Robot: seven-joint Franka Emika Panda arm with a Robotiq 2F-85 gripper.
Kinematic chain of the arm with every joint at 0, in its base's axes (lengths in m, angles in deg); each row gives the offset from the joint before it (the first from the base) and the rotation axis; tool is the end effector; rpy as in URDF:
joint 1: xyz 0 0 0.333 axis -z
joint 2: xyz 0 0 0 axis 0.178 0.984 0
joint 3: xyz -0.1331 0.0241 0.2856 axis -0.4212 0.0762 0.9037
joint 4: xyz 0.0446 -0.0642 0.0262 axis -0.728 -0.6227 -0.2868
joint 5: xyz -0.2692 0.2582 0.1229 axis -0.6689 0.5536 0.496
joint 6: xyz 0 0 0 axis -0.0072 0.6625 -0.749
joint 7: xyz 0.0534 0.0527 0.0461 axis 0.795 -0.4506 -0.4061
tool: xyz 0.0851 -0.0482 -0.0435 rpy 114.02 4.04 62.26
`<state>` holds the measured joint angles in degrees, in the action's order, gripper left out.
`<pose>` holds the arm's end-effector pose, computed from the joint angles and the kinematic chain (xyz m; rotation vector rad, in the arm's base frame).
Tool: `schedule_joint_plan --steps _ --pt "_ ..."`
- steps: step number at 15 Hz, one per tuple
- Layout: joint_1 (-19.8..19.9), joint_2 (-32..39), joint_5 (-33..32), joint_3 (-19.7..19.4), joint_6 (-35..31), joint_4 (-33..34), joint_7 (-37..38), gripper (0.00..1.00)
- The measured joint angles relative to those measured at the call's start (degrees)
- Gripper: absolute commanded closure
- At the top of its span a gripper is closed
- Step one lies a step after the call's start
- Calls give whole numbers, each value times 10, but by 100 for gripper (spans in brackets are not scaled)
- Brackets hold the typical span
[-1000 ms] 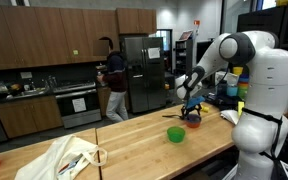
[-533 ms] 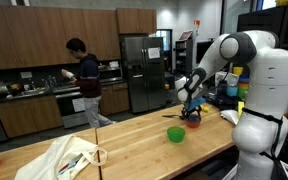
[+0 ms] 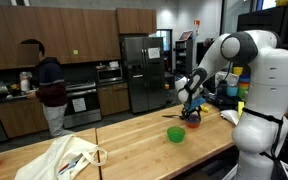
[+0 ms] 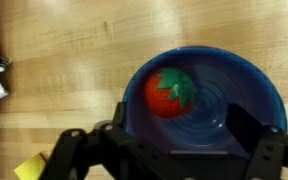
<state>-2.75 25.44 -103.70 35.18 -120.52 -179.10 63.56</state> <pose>0.4498 -0.1251 0.2915 2.7762 -0.5075 -0.1709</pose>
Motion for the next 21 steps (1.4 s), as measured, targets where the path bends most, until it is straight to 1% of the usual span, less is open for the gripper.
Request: schedule_joint_plan --steps 8,9,11,12,14,15,20,21 --pt "-5 -20 -5 5 -6 -25 0 0" --pt "-5 -22 -5 6 -7 -28 0 5" --pt "-5 -26 -5 6 -8 -31 0 22" --pt "-5 -27 -6 6 -8 -31 0 8" --pt "-4 -33 -9 6 -8 -31 0 4" --pt "-4 -35 -9 6 -8 -32 0 0" --pt "-4 -35 -9 6 -11 -34 0 0" --pt "-4 -35 -9 6 -12 -35 0 11"
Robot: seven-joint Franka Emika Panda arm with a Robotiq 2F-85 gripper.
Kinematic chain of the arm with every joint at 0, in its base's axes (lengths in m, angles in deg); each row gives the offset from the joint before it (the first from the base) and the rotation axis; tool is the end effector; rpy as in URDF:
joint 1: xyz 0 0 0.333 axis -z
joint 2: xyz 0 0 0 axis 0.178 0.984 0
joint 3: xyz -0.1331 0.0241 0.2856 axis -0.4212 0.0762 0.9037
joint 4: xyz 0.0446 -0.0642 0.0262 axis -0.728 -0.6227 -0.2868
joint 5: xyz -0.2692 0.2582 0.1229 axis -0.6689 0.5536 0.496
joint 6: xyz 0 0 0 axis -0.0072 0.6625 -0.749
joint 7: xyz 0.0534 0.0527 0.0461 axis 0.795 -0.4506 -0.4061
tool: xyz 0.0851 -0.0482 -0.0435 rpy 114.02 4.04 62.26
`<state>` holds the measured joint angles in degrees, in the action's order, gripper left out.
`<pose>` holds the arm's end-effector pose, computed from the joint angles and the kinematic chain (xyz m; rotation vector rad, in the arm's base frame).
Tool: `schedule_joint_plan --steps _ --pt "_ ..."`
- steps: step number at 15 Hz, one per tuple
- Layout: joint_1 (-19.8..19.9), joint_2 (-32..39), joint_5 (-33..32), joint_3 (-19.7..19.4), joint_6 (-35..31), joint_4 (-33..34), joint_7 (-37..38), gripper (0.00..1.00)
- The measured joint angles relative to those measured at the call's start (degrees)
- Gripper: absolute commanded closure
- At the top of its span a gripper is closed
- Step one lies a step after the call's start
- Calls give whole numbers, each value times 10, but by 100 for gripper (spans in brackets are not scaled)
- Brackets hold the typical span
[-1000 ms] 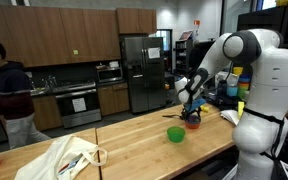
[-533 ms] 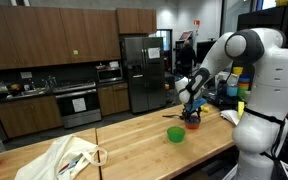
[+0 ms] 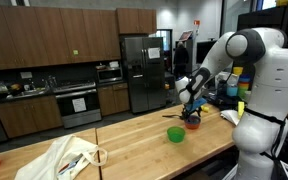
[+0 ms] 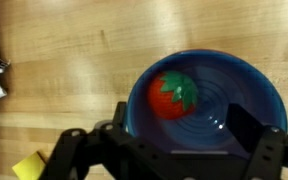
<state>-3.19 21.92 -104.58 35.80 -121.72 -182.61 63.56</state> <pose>0.4357 -0.1116 0.2973 2.7865 -0.4617 -0.1360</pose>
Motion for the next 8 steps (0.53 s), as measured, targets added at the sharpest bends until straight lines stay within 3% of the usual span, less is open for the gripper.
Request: schedule_joint_plan --steps 3,4,8 --pt "0 0 0 0 -1 -1 0 39" --pt "0 0 -1 0 -1 -1 0 14" --pt "1 -6 -7 0 -2 -2 0 1"
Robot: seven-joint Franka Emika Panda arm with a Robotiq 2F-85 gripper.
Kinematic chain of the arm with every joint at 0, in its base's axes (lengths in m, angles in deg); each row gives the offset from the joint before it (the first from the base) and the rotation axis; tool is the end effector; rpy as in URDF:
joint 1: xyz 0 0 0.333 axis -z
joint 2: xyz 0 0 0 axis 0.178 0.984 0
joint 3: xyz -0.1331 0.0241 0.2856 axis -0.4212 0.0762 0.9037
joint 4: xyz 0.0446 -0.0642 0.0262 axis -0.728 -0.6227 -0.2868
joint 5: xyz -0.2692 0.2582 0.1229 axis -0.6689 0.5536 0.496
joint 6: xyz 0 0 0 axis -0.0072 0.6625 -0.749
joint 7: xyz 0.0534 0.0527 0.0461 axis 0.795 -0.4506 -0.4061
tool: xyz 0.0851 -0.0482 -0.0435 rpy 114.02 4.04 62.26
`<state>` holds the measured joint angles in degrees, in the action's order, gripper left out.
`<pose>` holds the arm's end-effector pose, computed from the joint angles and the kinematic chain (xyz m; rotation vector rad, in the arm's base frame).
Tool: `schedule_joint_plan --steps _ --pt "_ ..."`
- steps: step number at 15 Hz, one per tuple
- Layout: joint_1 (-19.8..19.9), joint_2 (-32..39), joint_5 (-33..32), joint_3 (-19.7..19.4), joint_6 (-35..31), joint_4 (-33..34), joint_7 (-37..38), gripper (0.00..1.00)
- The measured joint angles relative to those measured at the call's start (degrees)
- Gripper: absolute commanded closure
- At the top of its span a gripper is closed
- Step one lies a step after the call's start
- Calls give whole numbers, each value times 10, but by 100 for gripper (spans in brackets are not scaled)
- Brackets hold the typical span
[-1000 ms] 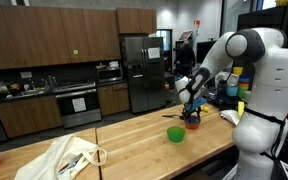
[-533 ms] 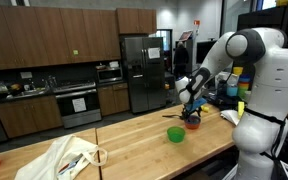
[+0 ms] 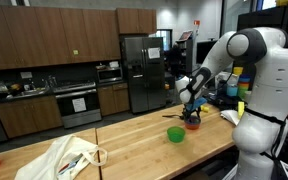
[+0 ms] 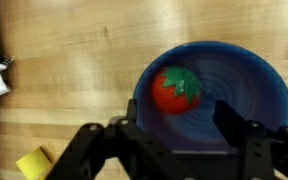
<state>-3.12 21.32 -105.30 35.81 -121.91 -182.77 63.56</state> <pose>0.4354 -0.1120 0.3011 2.7820 -0.4502 -0.1192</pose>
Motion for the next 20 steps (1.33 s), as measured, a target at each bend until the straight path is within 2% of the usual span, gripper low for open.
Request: schedule_joint_plan --steps 9,20 --pt "0 0 -6 0 -1 -1 4 0" --pt "0 -25 -81 6 -47 -59 37 0"
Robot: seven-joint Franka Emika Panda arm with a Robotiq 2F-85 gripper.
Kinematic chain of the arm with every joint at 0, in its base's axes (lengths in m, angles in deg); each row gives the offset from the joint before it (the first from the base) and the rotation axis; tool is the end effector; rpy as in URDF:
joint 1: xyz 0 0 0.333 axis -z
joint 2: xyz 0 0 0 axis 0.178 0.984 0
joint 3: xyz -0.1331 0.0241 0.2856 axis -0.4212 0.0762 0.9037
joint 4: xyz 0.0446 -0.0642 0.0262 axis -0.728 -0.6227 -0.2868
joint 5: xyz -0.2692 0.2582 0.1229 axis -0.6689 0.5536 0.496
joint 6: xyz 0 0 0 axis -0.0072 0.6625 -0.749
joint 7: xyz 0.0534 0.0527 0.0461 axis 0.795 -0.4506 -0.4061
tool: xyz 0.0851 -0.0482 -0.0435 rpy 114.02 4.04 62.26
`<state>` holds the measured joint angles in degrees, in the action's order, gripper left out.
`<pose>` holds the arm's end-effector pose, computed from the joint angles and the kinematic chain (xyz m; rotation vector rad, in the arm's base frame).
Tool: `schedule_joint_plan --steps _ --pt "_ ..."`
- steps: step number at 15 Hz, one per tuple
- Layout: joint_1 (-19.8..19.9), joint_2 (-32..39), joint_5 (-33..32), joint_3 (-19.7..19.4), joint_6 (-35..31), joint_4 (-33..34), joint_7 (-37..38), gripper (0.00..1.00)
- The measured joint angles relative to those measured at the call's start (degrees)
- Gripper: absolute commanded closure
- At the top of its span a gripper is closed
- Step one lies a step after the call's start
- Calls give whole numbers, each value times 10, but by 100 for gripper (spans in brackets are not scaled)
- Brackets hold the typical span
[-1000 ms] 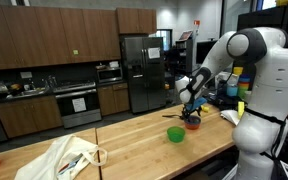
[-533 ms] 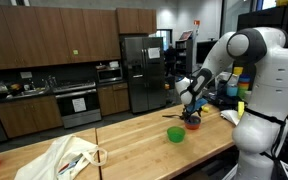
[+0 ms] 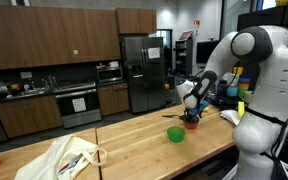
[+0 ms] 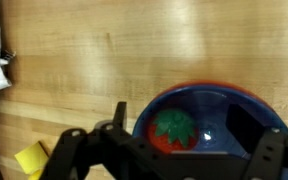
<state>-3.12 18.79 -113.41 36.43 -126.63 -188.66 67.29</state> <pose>0.4118 -0.0970 0.2869 2.7395 -0.3330 -0.0525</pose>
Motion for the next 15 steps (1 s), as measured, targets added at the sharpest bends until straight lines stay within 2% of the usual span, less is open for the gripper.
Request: schedule_joint_plan --steps 6,11,15 --pt "0 -20 10 1 2 -16 -3 0" --pt "0 -21 100 7 83 -2 -36 0" --pt "0 -21 128 9 133 20 -47 0"
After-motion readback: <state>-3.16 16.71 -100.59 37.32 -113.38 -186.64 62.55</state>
